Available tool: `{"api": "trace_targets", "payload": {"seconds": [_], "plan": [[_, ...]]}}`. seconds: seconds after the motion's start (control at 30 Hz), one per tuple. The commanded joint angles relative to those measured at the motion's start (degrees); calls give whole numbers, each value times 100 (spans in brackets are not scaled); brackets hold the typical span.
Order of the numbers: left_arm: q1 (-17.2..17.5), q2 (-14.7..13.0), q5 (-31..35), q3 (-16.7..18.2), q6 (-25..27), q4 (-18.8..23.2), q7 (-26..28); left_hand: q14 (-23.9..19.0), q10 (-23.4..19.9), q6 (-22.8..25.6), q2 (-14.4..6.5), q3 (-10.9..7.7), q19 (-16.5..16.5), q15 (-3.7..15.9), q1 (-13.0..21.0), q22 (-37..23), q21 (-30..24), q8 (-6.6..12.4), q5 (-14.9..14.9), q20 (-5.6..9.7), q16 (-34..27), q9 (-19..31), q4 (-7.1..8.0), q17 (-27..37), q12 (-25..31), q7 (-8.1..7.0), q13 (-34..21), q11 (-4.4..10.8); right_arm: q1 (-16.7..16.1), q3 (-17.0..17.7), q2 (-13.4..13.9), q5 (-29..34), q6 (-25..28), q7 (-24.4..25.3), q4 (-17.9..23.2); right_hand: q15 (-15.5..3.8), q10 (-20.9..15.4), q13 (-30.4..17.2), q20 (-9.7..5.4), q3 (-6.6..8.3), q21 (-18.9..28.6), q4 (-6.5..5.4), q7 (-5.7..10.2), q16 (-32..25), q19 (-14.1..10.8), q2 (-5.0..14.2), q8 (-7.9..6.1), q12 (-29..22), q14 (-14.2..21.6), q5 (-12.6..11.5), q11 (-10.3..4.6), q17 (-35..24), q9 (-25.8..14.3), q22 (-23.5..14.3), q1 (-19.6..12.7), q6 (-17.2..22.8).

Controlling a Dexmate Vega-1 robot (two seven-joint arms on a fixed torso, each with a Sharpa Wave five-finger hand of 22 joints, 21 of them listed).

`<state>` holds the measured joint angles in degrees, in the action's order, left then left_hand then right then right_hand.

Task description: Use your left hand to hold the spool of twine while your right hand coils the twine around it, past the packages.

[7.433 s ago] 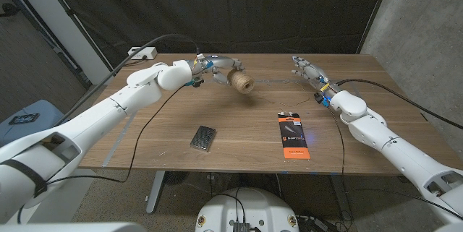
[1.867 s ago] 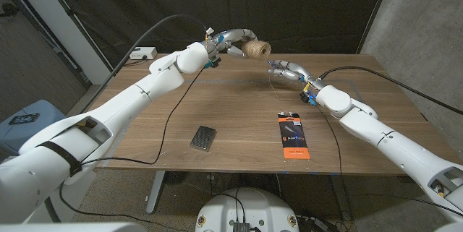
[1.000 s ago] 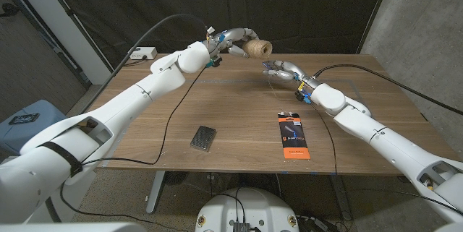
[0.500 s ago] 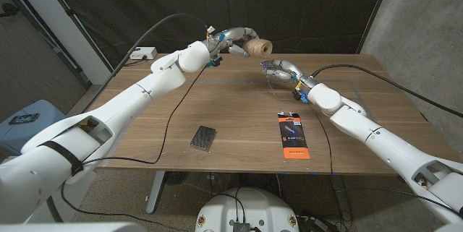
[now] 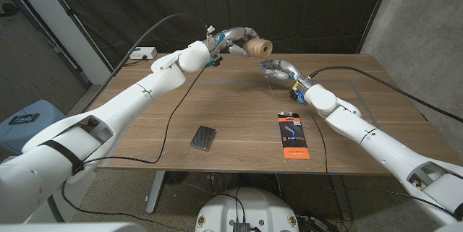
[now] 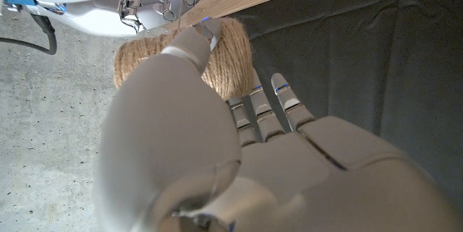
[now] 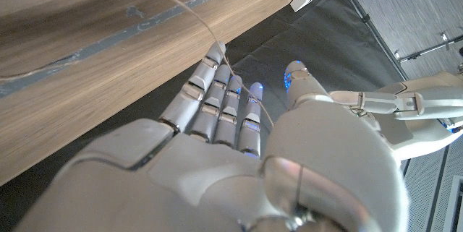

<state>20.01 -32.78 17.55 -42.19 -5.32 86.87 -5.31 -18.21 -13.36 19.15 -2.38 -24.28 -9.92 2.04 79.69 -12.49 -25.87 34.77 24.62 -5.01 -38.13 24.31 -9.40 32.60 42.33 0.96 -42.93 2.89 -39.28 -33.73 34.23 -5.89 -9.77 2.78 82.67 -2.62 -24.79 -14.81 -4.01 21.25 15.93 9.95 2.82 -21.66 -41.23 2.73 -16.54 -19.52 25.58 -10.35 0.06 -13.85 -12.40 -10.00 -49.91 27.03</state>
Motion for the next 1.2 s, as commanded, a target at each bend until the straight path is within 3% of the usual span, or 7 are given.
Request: {"api": "trace_targets", "payload": {"seconds": [0.03, 0.2, 0.4, 0.6, 0.67, 0.8, 1.2], "plan": [[-51, 45, 9, -28, -21, -64, 12, -54, -276, 169, -247, -38, 2, -3, -175, -21, -33, 91, 26, 1, -5, 12, 37, 26, 29, 93, -278, -39, -125, 22, -111, 65, 382, 442, 211, -680, -243, -11, -532, -86, 68, -10, 52, -147, -205, 0, -71, -85, 233, 37, -72, -52, -32, -19, -166, 205], [-58, 65, 19, -39, -23, -71, 36, -66, -282, 173, -250, -33, 6, 1, -183, -21, -35, 93, 30, 0, -11, 13, 40, 29, 27, 99, -281, -23, -197, 25, -140, 87, 634, 621, 384, -786, -551, 5, -554, -193, 138, -28, 115, -317, -450, -34, -162, -161, 507, 37, -122, -103, -42, -27, -313, 542], [-59, 78, 28, -40, -1, -71, 63, -65, -291, 185, -255, -32, 5, 5, -189, -20, -41, 96, 36, 6, -10, 12, 40, 31, 23, 101, -282, -30, -216, -15, -153, 109, 730, 677, 454, -878, -798, 30, -592, -283, 205, -42, 187, -465, -659, -67, -226, -212, 776, 26, -279, -133, -42, -33, -412, 798], [-53, 76, 31, -39, 35, -53, 72, -65, -283, 172, -257, -34, 4, 3, -191, -19, -47, 89, 44, 1, -4, 9, 36, 30, 16, 89, -290, -32, -242, -43, -164, 147, 835, 764, 522, -883, -898, 44, -587, -297, 205, -45, 231, -482, -672, -58, -259, -228, 818, 16, -250, -133, -40, -35, -469, 926], [-54, 76, 39, -42, 35, -54, 81, -74, -286, 185, -256, -35, 6, 0, -194, -19, -48, 94, 47, 4, -2, 10, 37, 26, 16, 92, -292, -30, -250, -51, -166, 141, 868, 767, 542, -902, -986, 52, -585, -297, 208, -45, 239, -491, -687, -48, -299, -248, 876, 10, -342, -122, -39, -36, -504, 1053], [-55, 81, 33, -44, 47, -51, 81, -73, -288, 185, -257, -30, 4, 0, -198, -19, -51, 94, 48, 6, -6, 11, 38, 30, 16, 108, -297, -26, -275, -62, -168, 151, 879, 805, 564, -925, -1067, 61, -581, -289, 226, -52, 253, -501, -737, -28, -312, -264, 966, 3, -343, -103, -36, -38, -533, 1118], [-51, 102, 53, -59, 83, -28, 115, -78, -305, 190, -268, -35, 6, 3, -192, -18, -61, 91, 59, 4, -6, 5, 30, 34, 7, 103, -296, -24, -419, -30, -180, 231, 1003, 1091, 749, -1000, -1548, 130, -645, -233, 341, -44, 364, -505, -1023, 44, -461, -341, 1399, -11, -527, 9, -12, -52, -786, 1699]]}}
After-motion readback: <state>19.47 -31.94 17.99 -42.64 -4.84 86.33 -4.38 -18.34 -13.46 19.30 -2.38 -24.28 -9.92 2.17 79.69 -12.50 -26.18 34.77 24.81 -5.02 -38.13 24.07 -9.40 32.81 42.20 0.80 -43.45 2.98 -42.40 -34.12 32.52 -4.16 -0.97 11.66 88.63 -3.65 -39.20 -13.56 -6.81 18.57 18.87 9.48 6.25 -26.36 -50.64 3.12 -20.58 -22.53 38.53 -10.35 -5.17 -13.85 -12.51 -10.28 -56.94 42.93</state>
